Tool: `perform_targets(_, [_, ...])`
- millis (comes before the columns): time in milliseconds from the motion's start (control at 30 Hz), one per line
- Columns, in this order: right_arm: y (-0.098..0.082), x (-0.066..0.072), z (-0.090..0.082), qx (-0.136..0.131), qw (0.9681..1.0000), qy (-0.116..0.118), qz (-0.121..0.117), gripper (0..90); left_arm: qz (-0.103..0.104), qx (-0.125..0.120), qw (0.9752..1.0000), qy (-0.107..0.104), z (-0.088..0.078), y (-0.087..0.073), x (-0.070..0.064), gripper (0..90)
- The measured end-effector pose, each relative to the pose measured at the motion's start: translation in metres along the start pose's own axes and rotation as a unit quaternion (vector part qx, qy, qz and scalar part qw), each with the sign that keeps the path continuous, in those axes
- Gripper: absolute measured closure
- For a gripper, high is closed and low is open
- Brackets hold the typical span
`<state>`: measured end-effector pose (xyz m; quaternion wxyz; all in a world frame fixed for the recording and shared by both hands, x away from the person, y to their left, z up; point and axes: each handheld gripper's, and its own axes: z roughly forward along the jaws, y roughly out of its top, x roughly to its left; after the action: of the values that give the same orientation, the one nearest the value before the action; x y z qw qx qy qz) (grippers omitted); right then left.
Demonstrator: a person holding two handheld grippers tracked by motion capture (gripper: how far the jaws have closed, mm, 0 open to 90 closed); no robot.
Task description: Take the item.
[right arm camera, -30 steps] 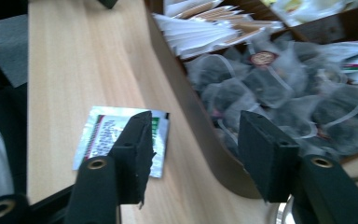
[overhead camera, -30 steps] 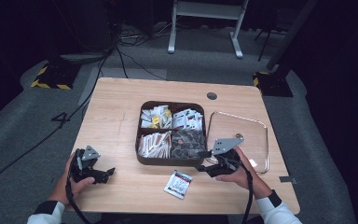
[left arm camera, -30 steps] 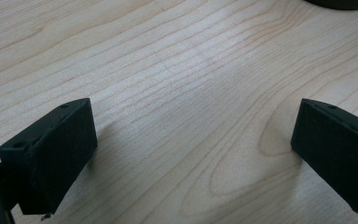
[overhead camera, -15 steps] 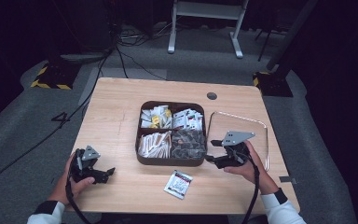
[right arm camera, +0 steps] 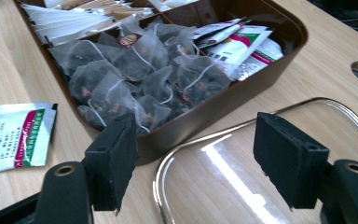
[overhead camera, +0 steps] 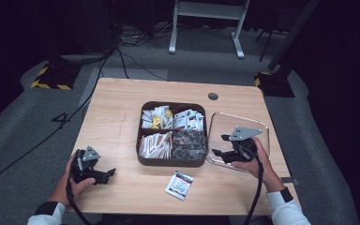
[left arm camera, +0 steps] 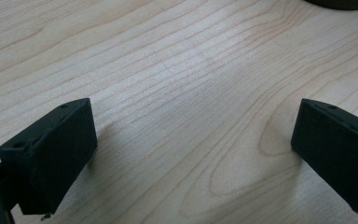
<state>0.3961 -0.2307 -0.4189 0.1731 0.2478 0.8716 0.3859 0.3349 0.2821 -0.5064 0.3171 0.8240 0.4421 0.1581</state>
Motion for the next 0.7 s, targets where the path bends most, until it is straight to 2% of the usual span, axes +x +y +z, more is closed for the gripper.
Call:
perform_targets(233, [-0.007,-0.017,-0.005,-0.002,0.9995,-0.028,0.013,31.4,0.000,0.000,1.0000,0.000,0.000,0.000,0.000,0.4])
perform_targets(400, [-0.014,-0.031,-0.007,0.000,0.9980,-0.055,0.030,31.6,-0.001,0.000,1.0000,0.000,0.000,0.000,0.000,0.4])
perform_targets(600, [-0.022,-0.045,-0.008,0.002,0.9964,-0.071,0.046,31.6,-0.002,-0.001,1.0000,0.000,0.000,0.000,0.000,0.4])
perform_targets(700, [-0.027,-0.051,-0.007,0.012,0.9954,-0.080,0.052,31.6,0.000,0.000,1.0000,0.000,0.000,0.000,0.000,0.4])
